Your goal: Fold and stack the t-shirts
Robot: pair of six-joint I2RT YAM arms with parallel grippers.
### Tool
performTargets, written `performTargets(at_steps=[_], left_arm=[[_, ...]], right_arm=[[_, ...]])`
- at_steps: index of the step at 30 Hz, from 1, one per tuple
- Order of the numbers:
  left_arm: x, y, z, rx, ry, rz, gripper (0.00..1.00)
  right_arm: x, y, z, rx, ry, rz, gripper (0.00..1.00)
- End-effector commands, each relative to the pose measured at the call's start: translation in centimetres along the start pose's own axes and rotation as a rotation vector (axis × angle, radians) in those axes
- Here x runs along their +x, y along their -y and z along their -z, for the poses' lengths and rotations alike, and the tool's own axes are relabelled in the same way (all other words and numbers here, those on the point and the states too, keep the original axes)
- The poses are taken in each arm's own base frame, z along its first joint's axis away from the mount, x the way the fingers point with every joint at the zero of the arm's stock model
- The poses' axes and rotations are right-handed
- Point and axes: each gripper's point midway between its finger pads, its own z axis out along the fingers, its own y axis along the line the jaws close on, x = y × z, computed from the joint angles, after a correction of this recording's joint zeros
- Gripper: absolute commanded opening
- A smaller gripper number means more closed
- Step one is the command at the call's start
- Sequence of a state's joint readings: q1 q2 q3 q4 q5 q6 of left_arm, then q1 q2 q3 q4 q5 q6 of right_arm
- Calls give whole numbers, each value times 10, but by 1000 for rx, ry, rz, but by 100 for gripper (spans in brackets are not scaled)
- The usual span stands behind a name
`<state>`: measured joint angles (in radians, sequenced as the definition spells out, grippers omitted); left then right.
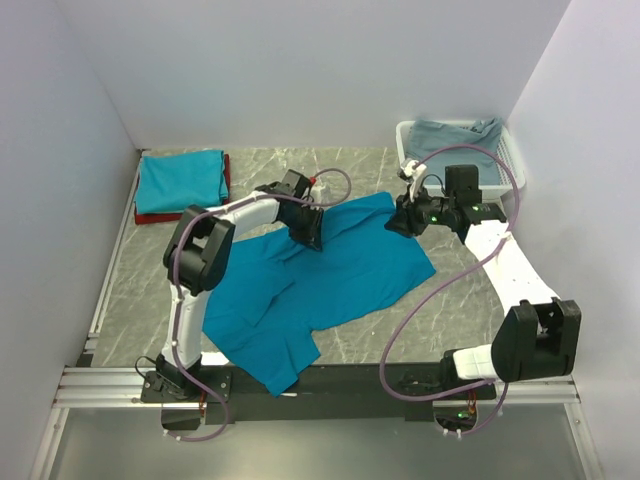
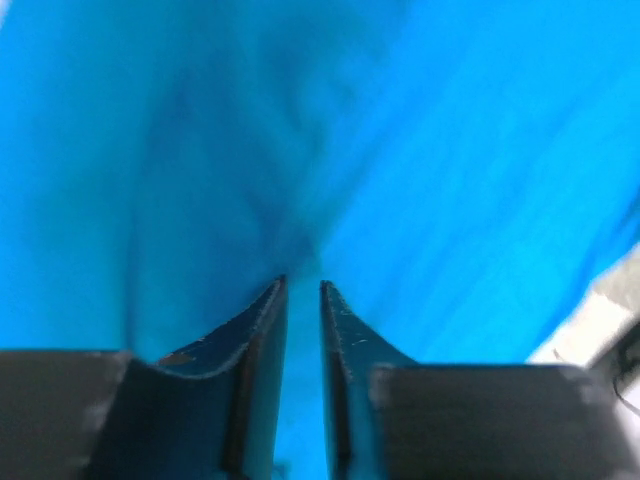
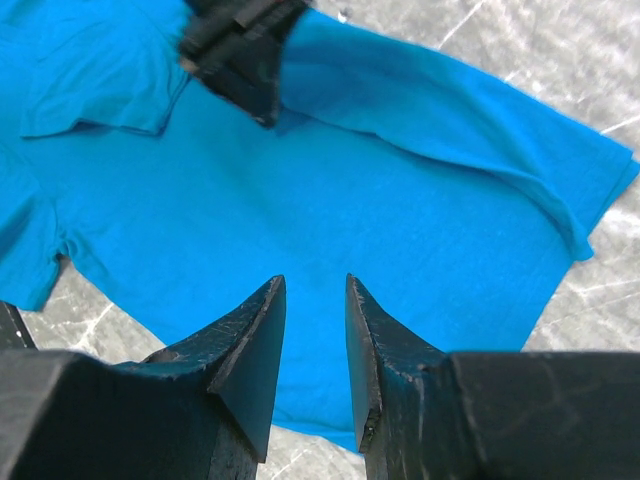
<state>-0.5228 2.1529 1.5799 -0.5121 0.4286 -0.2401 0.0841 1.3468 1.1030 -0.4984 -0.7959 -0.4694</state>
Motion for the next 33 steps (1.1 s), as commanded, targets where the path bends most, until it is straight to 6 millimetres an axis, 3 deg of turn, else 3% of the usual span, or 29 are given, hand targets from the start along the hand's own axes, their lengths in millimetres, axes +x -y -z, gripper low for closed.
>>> performTargets(at_steps=[1, 4, 6, 7, 11, 12, 13, 14, 15, 16, 17, 20, 22, 28, 33], left_arm=[[-24, 43, 46, 110, 116, -97, 29], [-26, 54, 67, 118, 141, -117, 37], [-21, 46, 79, 57, 167, -110, 39], [-31, 42, 100, -23, 243, -113, 43], [-16, 14, 134, -202, 345, -92, 47], [-15, 13, 149, -234, 385, -98, 52], [-5, -3, 151, -303, 379, -100, 57], [-1, -10, 156, -347, 392, -99, 61], [-2, -15, 168, -385, 429, -91, 74], [9, -27, 167, -430, 418, -74, 82], [11, -35, 171, -468, 425, -62, 86], [21, -38, 174, -425, 412, -43, 87], [26, -31, 175, -383, 414, -89, 85], [43, -30, 163, -345, 373, -131, 82], [41, -46, 163, -433, 349, -94, 70]], right_arm=[[12, 9, -3, 13, -35, -17, 38], [22, 16, -9, 26, -75, -52, 38], [30, 24, -16, 31, -112, -78, 38], [34, 26, -20, 32, -130, -90, 38], [42, 54, -46, 98, -229, -144, 39], [43, 54, -48, 86, -248, -185, 39], [25, 60, -50, 85, -228, -177, 39], [26, 62, -57, 70, -239, -191, 39], [21, 67, -59, 75, -235, -181, 40], [6, 75, -60, 92, -210, -148, 40], [6, 83, -64, 101, -214, -132, 41], [8, 105, -72, 67, -228, 159, 42], [25, 100, -74, -11, -278, 276, 42], [57, 125, -80, -25, -444, 608, 43], [51, 143, -92, -32, -460, 777, 43]])
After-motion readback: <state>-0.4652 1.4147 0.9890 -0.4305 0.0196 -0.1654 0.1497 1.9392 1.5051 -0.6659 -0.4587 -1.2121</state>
